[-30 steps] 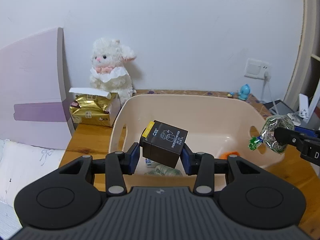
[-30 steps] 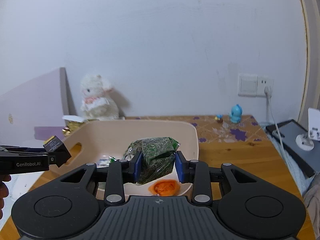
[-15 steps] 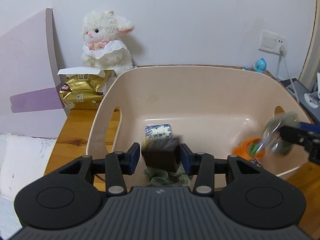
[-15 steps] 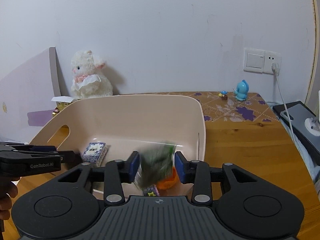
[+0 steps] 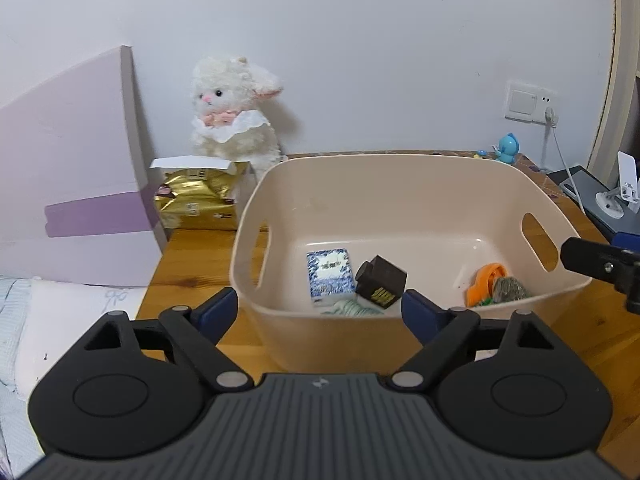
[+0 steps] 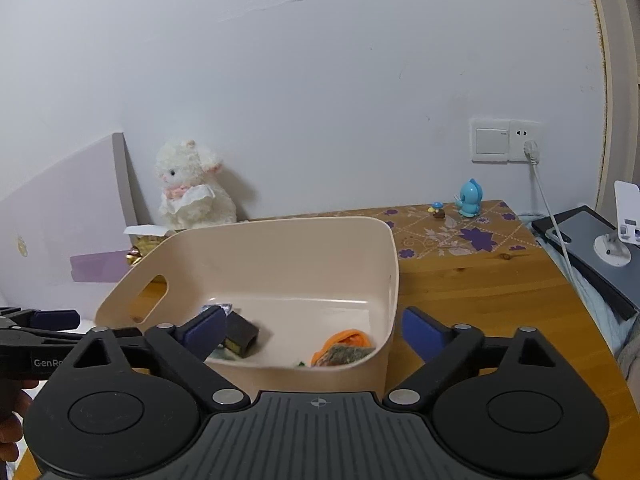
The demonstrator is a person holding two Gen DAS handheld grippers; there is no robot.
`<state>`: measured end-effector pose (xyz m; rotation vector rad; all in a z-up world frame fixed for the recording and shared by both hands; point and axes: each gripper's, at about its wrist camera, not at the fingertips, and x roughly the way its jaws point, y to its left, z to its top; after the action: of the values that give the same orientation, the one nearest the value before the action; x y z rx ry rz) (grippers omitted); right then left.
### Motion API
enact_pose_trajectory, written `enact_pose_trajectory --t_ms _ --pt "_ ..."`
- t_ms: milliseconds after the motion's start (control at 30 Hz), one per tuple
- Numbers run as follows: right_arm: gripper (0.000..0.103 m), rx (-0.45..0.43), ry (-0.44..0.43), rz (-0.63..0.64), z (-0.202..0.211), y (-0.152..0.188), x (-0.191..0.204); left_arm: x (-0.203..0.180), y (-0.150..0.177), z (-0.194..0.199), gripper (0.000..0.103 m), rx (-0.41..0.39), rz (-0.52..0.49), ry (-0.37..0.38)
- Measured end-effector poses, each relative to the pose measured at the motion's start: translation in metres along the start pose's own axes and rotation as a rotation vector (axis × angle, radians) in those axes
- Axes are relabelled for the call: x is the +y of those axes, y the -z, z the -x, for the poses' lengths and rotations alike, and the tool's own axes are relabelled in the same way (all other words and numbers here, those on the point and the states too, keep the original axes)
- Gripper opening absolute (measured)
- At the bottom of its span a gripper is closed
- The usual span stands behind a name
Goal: Organize objects
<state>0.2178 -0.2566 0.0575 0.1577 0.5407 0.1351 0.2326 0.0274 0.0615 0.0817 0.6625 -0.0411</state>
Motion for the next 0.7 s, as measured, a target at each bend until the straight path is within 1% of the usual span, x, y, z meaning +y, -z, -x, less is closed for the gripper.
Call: enact_pose_trajectory --t_ms 167,233,333,433,700 --pt "0.103 0.001 0.000 -0.003 0.018 0.011 0.003 0.005 0.012 0.018 0.090 0.003 0.011 0.004" --pt "0.103 0.010 0.002 0.000 0.023 0.017 0.003 0.004 0.018 0.023 0.093 0.006 0.000 -0.004" --pt "0.103 0.039 0.004 0.011 0.027 0.027 0.003 0.003 0.029 0.026 0.093 0.014 -0.011 -0.017" --pt "0.103 0.073 0.012 0.027 0.026 0.039 0.004 0.005 0.041 0.025 0.093 0.026 0.000 -0.027" --pt "0.103 0.173 0.032 0.065 0.007 0.069 0.008 0.005 0.070 0.004 0.093 0.109 0.002 -0.020"
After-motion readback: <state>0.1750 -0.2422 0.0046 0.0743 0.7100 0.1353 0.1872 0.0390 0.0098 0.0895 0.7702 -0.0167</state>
